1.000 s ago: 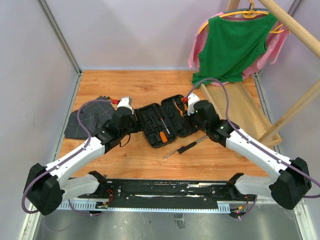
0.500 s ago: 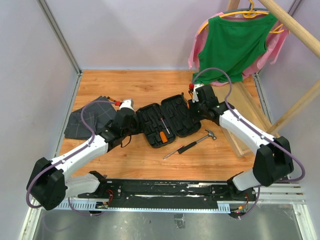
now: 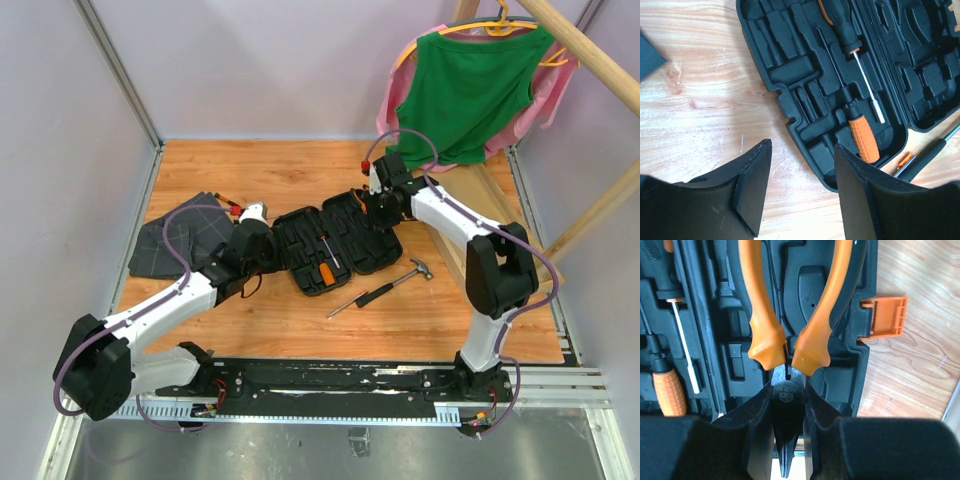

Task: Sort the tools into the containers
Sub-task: Place the pliers in the storage box.

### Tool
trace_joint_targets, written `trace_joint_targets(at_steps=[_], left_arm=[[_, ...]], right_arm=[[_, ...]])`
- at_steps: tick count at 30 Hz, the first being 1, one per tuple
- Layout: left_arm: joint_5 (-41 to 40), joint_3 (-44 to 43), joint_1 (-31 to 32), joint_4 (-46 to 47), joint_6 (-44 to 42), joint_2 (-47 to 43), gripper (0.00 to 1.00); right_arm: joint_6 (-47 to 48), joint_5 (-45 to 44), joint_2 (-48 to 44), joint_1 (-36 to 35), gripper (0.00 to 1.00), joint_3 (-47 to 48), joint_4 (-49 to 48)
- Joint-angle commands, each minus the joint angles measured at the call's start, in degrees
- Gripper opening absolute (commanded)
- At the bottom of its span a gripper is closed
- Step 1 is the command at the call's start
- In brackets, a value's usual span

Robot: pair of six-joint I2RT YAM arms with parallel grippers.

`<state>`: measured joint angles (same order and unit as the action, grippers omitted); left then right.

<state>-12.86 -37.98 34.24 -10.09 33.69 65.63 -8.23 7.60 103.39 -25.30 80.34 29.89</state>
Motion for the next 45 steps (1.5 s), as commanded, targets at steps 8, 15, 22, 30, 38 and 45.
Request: trace_joint_targets(at_steps=[8, 15, 22, 30, 38, 45], left_arm=[[0.9, 0.8, -0.5, 1.6, 0.4, -0.1, 0.56], [1.7, 0.3, -0.5, 1.7, 0.5, 0.6, 0.55], [2.6, 0.5, -0.4, 2.3, 0.7, 1.2, 0.55], [3.1, 0.4, -0.4, 2.4, 0.8, 1.5, 0.54], [3.1, 0.4, -0.4, 2.4, 0.8, 1.4, 0.54], [3.2, 0.9, -0.4, 2.7, 1.0, 1.3, 0.54]], right_arm=[[2.9, -0.2, 7.4, 0.9, 0.02, 7.5, 7.0], [2.1, -1.2, 9.5, 1.0, 0.03, 8.2, 9.0], [2.4, -1.8, 9.8, 1.0, 0.05, 7.7, 11.2], [2.6, -2.3, 12.6, 1.0, 0.09, 9.5, 14.4], [2.9, -2.8, 13.3, 0.9, 0.16, 9.9, 16.1], [2.4, -4.9, 11.4, 1.0, 0.25, 9.7, 17.0]])
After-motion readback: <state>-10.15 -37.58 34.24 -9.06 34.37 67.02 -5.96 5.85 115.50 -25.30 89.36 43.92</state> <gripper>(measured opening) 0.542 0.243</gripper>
